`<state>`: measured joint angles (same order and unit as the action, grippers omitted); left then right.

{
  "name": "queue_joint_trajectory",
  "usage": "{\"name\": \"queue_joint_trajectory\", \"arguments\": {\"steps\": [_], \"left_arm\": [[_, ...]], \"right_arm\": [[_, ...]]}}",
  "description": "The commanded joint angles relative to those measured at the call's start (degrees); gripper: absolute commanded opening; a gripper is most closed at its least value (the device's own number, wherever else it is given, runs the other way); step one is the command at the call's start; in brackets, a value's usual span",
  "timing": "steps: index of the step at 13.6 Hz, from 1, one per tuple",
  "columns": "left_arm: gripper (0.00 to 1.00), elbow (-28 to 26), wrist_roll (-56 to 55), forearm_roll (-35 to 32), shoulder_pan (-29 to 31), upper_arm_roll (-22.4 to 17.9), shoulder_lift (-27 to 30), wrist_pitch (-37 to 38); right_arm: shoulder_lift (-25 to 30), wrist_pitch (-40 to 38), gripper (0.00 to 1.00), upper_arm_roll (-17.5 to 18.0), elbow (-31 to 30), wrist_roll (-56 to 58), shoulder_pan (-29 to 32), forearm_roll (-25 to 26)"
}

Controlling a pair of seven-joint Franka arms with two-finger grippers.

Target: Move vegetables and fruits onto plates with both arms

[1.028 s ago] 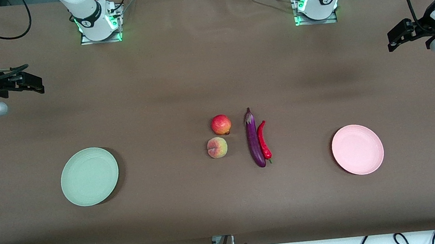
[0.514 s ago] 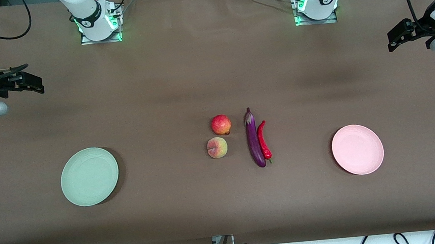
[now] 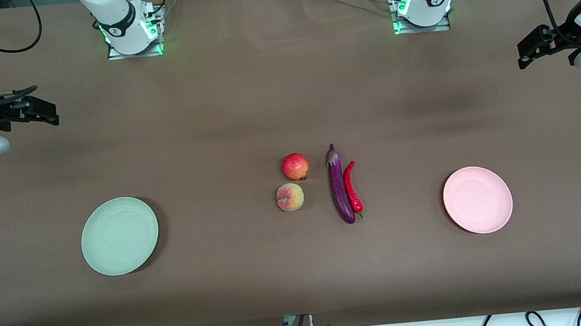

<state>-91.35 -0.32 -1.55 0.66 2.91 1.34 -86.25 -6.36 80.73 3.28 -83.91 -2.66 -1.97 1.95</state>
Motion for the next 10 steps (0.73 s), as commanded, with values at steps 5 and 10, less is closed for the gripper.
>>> {"name": "queue_joint_trajectory", "arguments": {"steps": [5,10], "left_arm": [[1.00,1.4,0.8,0.7,-0.2,-0.2,-0.3,1.1],[1.00,1.4,0.8,0.7,-0.2,-0.2,-0.2,1.2]], "right_arm": [[-0.6,0.8,1.00,0.7,1.0,-0.3,0.5,0.3],[-0.8,0.9,1.00,1.0,1.0,-0.3,-0.1,0.4]]}}
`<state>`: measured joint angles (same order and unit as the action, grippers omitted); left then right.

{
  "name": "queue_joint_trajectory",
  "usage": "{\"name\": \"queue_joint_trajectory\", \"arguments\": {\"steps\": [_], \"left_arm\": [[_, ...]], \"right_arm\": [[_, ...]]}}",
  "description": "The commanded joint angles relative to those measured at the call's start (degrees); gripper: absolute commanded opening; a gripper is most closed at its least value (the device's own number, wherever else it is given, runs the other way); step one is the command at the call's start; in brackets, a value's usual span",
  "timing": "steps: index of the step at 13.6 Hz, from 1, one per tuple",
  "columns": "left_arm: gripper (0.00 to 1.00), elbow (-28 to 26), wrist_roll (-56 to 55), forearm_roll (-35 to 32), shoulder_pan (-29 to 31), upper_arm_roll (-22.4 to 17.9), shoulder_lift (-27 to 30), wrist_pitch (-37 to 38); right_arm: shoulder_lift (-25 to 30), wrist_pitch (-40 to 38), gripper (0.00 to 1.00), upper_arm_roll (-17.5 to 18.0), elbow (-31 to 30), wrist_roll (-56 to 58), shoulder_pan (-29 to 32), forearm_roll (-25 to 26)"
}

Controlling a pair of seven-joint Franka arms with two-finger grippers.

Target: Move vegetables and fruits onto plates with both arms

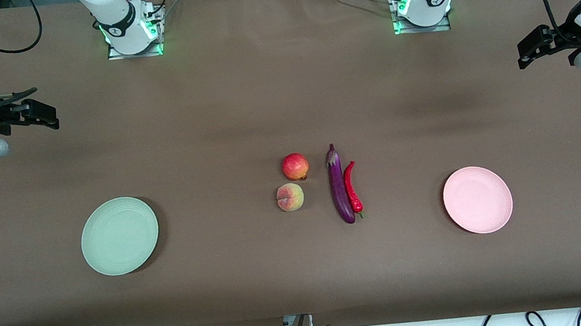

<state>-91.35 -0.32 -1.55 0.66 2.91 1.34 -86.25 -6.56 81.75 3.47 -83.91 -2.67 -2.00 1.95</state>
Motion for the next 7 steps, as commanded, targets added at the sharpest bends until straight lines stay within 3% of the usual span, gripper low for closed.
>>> {"name": "queue_joint_trajectory", "arguments": {"steps": [1,7], "left_arm": [[1.00,1.4,0.8,0.7,-0.2,-0.2,-0.3,1.1],[1.00,1.4,0.8,0.7,-0.2,-0.2,-0.2,1.2]], "right_arm": [[-0.6,0.0,1.00,1.0,1.0,-0.5,-0.3,0.3],[-3.4,1.2,1.00,1.1,0.9,-0.5,-2.8,0.2]]}}
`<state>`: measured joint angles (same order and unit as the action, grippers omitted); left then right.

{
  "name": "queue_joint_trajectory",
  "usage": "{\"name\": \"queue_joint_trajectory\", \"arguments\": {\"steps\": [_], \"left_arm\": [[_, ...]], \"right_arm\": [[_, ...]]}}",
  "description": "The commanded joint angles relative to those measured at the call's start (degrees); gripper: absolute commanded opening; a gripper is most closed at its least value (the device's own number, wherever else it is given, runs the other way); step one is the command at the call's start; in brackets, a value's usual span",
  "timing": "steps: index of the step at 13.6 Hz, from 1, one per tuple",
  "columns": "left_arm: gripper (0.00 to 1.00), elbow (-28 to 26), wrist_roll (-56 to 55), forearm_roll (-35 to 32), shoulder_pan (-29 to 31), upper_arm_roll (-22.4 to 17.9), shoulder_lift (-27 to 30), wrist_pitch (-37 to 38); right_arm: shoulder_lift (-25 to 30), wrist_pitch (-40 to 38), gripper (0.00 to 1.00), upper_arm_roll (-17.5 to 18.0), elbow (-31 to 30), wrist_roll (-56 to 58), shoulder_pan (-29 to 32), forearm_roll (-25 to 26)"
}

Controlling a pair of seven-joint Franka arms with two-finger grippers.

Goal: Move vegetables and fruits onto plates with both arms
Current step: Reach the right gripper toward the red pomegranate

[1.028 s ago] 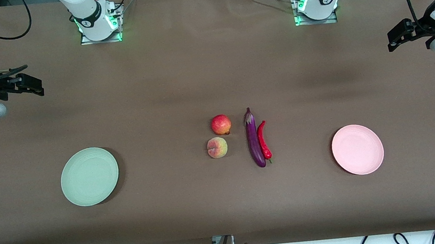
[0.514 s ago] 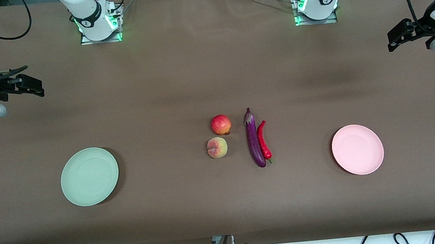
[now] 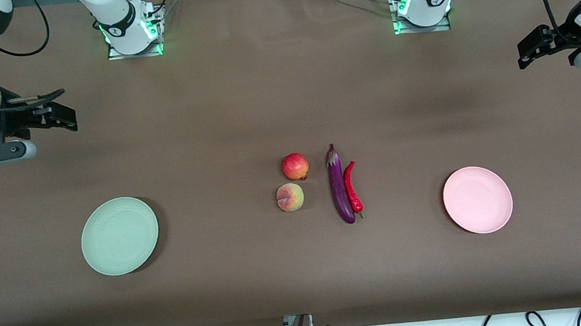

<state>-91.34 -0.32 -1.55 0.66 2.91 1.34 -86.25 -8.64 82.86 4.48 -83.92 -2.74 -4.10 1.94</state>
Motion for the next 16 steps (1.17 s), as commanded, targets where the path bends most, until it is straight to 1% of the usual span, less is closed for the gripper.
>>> {"name": "queue_joint_trajectory", "arguments": {"steps": [1,2,4,7,9,11,15,16], "left_arm": [[1.00,1.3,0.8,0.7,-0.2,-0.2,-0.2,1.2],[1.00,1.3,0.8,0.7,-0.1,-0.2,-0.3,1.1],[1.00,1.3,0.8,0.7,-0.2,-0.1,-0.2,1.1],[1.00,1.3,0.8,0.7,-0.2,-0.1,-0.2,1.2],[1.00,1.3,0.8,0.7,-0.2,-0.1,-0.2,1.2],[1.00,1.3,0.8,0.7,-0.2,-0.1,-0.2,1.2],[1.00,1.5,0.8,0.7,-0.3,0.0,-0.3,1.1],[1.00,1.5,0.8,0.7,-0.3,0.6,-0.3,1.1]], "right_arm": [[-1.7,0.4,1.00,0.1,1.0,0.0,-0.7,0.2],[-3.1,0.5,1.00,0.1,1.0,0.2,-0.7,0.1],[-3.8,0.4,1.00,0.1,0.8,0.5,-0.7,0.0],[-5.5,1.2,1.00,0.2,0.5,-0.7,-1.7,-2.5],[-7.9,4.5,1.00,0.1,0.5,-2.3,-3.3,-4.6],[-10.1,7.6,1.00,0.2,0.5,-10.3,-6.3,-6.1],[-13.8,14.9,1.00,0.1,0.6,-23.9,-14.2,-6.2],[-14.5,17.0,1.00,0.2,0.7,-27.5,-15.7,-6.2]]}}
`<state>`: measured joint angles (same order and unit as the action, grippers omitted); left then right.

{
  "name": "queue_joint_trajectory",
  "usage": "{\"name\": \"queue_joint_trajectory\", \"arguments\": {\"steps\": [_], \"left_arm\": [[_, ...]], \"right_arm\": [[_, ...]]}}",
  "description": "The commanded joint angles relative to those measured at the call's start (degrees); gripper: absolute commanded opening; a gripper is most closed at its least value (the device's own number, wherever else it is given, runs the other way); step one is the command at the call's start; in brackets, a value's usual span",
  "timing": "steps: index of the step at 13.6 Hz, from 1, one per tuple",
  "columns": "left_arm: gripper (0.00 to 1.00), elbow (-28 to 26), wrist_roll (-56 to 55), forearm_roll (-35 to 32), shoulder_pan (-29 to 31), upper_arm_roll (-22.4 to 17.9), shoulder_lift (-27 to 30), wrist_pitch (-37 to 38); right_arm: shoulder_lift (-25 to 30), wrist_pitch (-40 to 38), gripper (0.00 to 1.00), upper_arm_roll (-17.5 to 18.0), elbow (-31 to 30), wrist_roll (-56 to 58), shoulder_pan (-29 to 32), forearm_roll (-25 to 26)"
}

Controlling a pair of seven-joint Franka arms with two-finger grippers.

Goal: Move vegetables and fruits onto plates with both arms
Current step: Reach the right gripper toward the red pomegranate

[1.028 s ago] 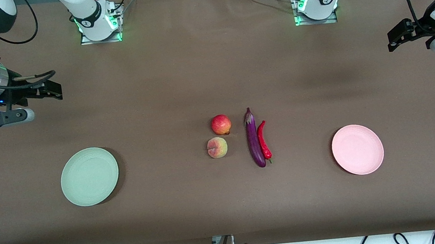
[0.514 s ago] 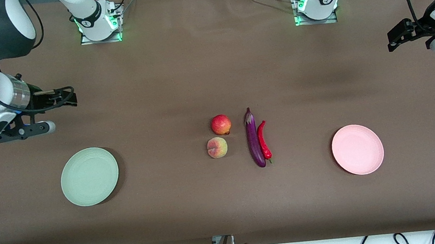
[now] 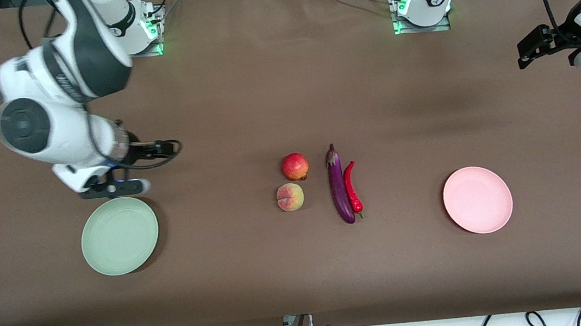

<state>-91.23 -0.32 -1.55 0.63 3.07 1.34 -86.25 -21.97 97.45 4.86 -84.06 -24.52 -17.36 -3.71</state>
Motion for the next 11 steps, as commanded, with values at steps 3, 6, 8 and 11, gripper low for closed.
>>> {"name": "queue_joint_trajectory", "arguments": {"steps": [3,6,8,11], "left_arm": [[1.00,1.4,0.8,0.6,0.2,0.8,-0.3,1.1],[1.00,1.4,0.8,0.6,0.2,0.8,-0.4,1.1],[1.00,1.2,0.8,0.5,0.4,0.8,-0.3,1.2],[1.00,1.2,0.8,0.5,0.4,0.8,-0.3,1.2]], "right_arm": [[-4.6,9.5,1.00,-0.3,1.0,-15.1,-8.3,-0.5],[-8.9,19.3,1.00,-0.2,1.1,-24.4,-13.4,-0.4],[-11.2,25.4,1.00,-0.3,1.1,-27.3,-16.0,-0.4],[-14.6,31.2,1.00,-0.3,1.2,-29.1,-18.8,-0.2]]}}
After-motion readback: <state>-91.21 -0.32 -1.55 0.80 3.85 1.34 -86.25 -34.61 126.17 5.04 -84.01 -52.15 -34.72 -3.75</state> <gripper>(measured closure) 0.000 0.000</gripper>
